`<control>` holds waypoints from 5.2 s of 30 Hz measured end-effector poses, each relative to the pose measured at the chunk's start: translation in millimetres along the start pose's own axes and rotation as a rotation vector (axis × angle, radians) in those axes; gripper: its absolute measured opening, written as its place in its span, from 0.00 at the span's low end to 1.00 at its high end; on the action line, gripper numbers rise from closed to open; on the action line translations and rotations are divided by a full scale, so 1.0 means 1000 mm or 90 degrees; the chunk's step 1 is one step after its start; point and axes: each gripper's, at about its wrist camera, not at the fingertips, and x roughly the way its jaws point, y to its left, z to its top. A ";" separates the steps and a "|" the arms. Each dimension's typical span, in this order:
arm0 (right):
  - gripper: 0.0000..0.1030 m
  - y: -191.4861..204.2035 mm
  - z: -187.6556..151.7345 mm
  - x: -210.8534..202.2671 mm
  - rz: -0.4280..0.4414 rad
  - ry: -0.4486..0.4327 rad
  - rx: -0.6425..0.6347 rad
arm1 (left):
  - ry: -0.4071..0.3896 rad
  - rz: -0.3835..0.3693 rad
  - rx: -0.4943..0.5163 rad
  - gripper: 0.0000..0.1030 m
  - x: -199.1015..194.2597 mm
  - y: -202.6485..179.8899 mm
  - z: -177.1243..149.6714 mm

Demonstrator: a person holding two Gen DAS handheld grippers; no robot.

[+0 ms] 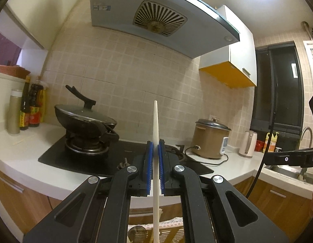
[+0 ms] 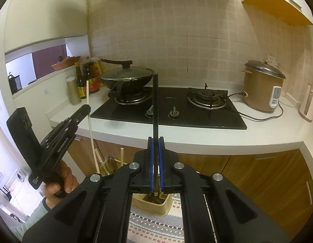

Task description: Organize utensils

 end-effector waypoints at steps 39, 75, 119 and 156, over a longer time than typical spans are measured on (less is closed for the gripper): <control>0.55 -0.003 -0.114 -0.029 0.063 0.075 0.087 | 0.174 0.009 0.002 0.76 -0.102 0.000 -0.047; 0.88 0.035 -0.232 -0.062 -0.104 -0.213 0.059 | 0.118 0.142 0.063 0.86 -0.181 -0.055 -0.120; 0.89 0.029 -0.247 -0.031 -0.190 -0.149 0.040 | 0.178 0.259 0.048 0.93 -0.157 -0.019 -0.161; 0.89 0.032 -0.247 -0.030 -0.177 -0.147 0.042 | 0.171 0.277 0.061 0.93 -0.158 -0.023 -0.159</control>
